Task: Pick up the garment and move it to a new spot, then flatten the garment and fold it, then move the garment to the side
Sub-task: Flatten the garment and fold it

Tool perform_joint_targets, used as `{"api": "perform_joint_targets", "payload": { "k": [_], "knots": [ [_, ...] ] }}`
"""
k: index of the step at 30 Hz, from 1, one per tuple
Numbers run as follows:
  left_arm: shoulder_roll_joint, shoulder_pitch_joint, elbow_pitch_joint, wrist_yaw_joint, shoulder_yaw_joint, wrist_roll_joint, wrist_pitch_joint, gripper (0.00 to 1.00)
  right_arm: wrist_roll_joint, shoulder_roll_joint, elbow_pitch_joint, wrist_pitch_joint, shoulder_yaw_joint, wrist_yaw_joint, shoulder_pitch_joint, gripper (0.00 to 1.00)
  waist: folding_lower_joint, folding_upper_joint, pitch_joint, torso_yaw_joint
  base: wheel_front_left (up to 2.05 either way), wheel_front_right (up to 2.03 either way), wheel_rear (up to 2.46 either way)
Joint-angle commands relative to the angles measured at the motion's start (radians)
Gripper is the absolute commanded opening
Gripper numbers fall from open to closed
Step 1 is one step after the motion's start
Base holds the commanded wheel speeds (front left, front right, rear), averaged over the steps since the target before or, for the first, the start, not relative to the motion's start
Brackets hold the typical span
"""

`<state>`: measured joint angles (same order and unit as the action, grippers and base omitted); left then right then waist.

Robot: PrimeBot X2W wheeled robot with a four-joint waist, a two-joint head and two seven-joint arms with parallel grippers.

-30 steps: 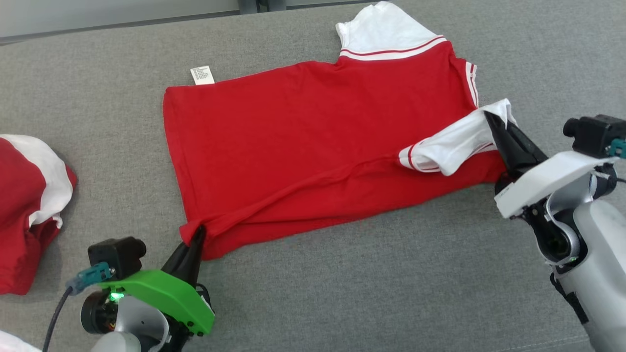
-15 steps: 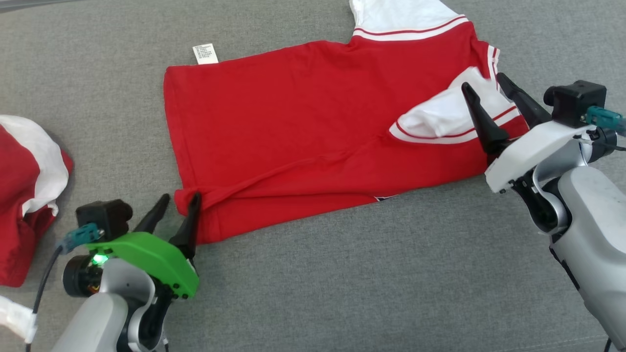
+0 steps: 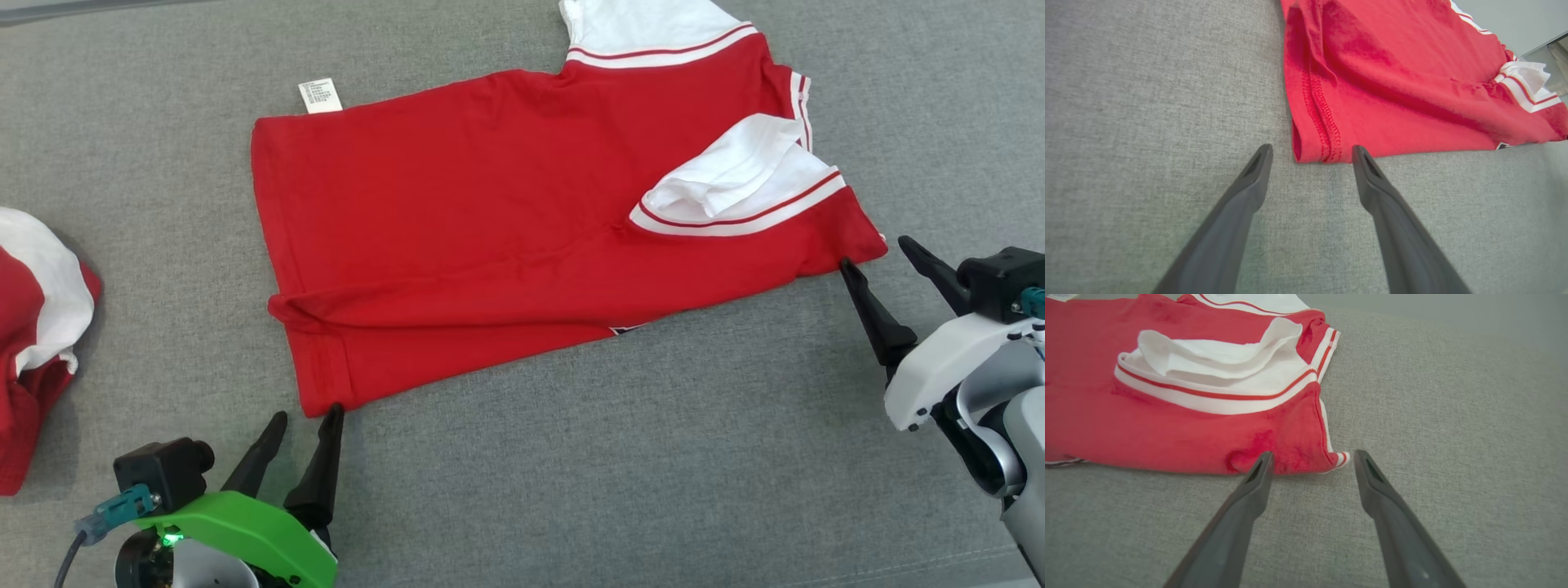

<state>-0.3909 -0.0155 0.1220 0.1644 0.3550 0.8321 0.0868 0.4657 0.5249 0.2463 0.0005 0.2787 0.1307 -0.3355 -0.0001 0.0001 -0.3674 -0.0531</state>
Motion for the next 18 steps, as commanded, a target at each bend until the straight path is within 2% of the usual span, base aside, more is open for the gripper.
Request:
{"api": "perform_joint_targets", "payload": {
  "k": [1,11,18],
  "knots": [
    [0.004,0.011,-0.005,0.000,0.002,0.002,0.000,1.00,-0.019,-0.011,-0.009,0.009,-0.010,0.000,0.006,1.00,0.0001,-0.0001,-0.006,0.006,0.00,0.00,0.00],
    [0.014,0.061,-0.026,-0.015,0.024,-0.012,0.004,1.00,-0.063,-0.026,-0.015,0.083,-0.048,0.000,-0.032,1.00,0.0001,-0.0001,-0.026,0.021,0.00,0.00,0.00],
    [0.016,0.086,-0.049,-0.032,0.048,-0.002,0.029,1.00,-0.054,-0.016,0.015,0.147,0.023,0.000,-0.078,1.00,0.0001,-0.0001,-0.052,0.022,0.00,0.00,0.00]
  ]
}}
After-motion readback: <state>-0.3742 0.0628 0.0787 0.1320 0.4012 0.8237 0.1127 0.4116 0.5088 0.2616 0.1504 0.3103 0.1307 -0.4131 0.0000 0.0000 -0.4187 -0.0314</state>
